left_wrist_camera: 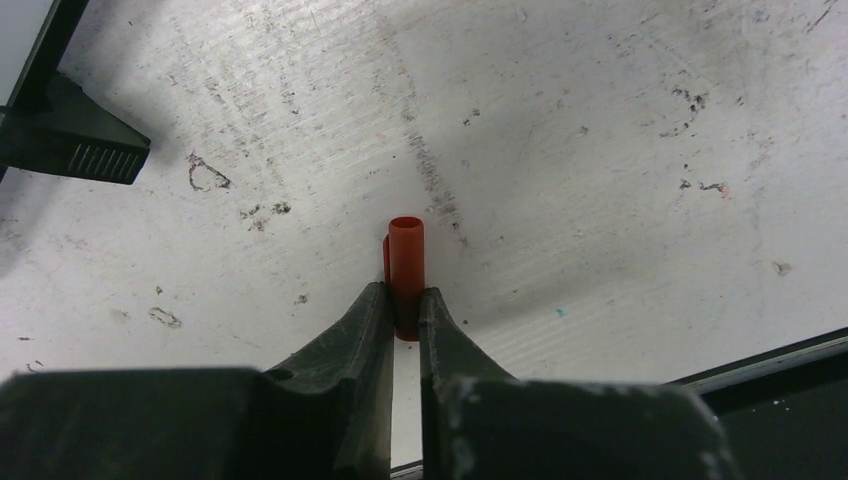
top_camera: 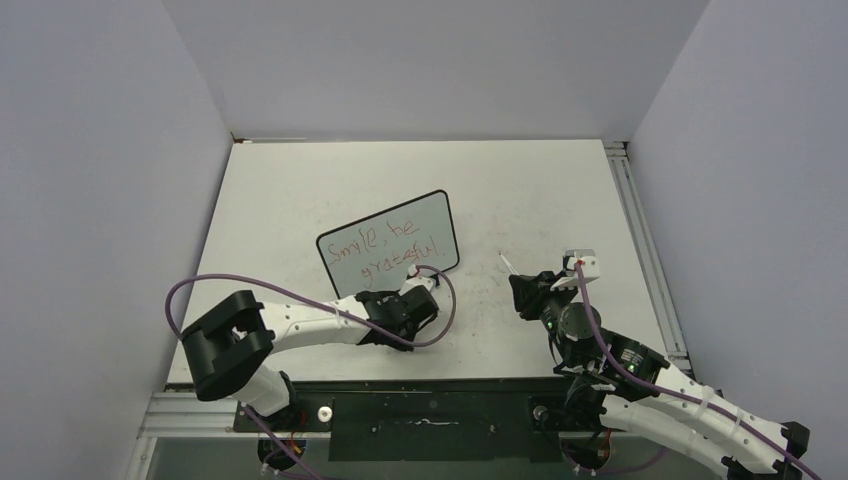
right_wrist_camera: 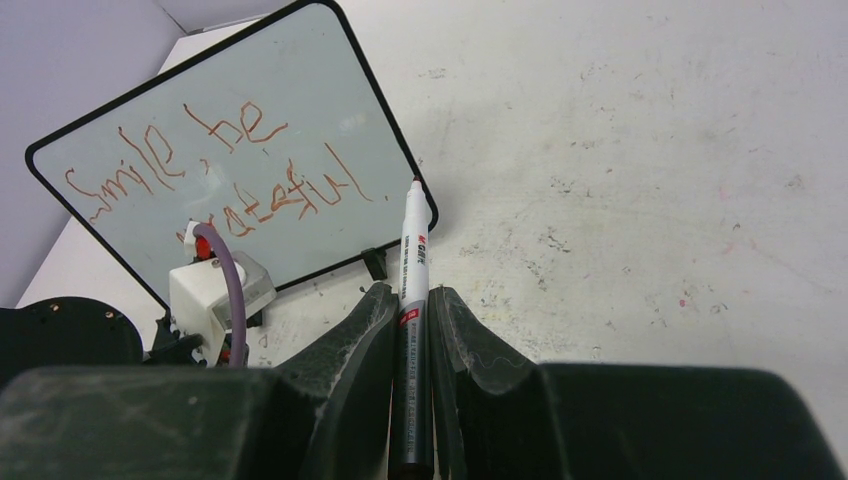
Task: Write a sentence on the whiteboard
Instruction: Pick up the pen cap from the center of the board, then close the whiteboard marker.
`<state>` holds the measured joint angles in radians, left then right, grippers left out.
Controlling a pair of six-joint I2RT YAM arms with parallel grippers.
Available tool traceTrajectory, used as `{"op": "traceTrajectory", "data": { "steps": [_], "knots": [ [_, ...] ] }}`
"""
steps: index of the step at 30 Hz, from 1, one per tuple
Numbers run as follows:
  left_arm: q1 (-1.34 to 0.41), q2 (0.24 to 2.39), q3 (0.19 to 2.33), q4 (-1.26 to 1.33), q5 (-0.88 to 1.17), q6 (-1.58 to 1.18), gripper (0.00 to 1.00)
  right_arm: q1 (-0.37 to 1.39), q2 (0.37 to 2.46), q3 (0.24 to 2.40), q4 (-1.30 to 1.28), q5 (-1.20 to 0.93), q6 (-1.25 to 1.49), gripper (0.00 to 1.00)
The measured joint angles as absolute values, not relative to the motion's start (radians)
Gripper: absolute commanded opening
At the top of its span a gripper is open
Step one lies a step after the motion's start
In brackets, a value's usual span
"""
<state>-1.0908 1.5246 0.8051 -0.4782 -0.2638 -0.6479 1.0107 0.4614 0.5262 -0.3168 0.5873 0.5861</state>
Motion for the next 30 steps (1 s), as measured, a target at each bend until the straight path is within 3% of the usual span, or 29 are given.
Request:
{"op": "traceTrajectory", "data": {
  "steps": [7,14,23,30],
  "knots": [
    [-1.093,1.494,0.792,-0.490,-0.286,-0.649,0.00,1.011,0.478,0.540,-0.342,0.560,0.582,0.07],
    [-1.075,1.297,0.819,-0.542,-0.301,-0.548,0.00,0.968,0.581,0.611,-0.395,0.453,0.550,0.06],
    [-0.943,1.075,0.979,-0.625,-0.227,-0.243,0.00,0.535,0.705,0.638,-0.367,-0.132,0.458,0.05],
    [-0.955,0.911,0.875,-0.601,-0.059,-0.012,0.00,0.245,0.809,0.638,-0.207,-0.763,0.486,0.05]
  ]
}}
